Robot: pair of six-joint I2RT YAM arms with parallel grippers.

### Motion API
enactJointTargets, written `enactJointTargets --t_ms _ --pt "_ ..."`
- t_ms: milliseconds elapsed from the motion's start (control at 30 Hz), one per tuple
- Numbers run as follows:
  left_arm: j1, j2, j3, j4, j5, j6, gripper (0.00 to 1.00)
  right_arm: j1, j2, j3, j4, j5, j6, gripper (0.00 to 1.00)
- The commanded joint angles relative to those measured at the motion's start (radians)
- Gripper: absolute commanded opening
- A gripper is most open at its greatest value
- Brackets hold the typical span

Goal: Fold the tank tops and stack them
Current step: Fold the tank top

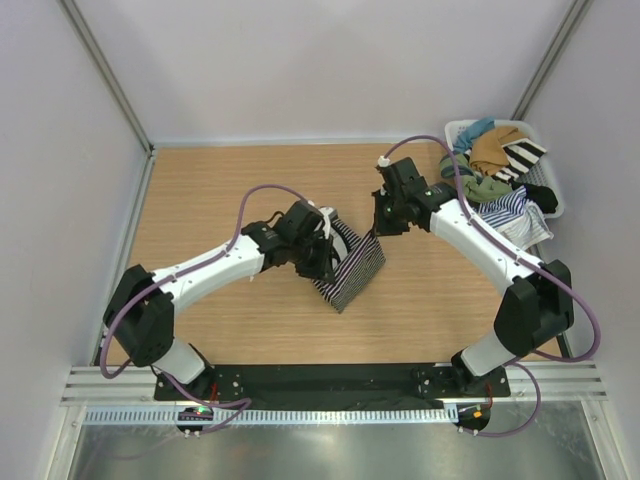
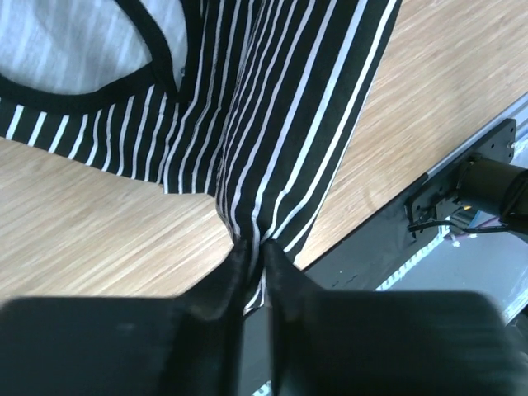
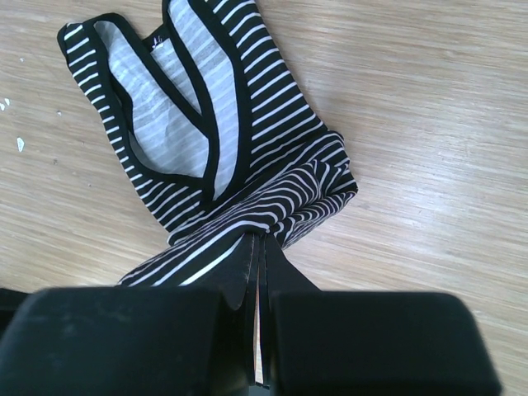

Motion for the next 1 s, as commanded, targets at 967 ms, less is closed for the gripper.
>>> enactJointTargets --t_ms 967 --pt "-0.063 0.071 0.218 0.042 0.157 -0.146 0.0 -0.112 -0.009 0.107 -0.003 -0.047 -0.037 0.01"
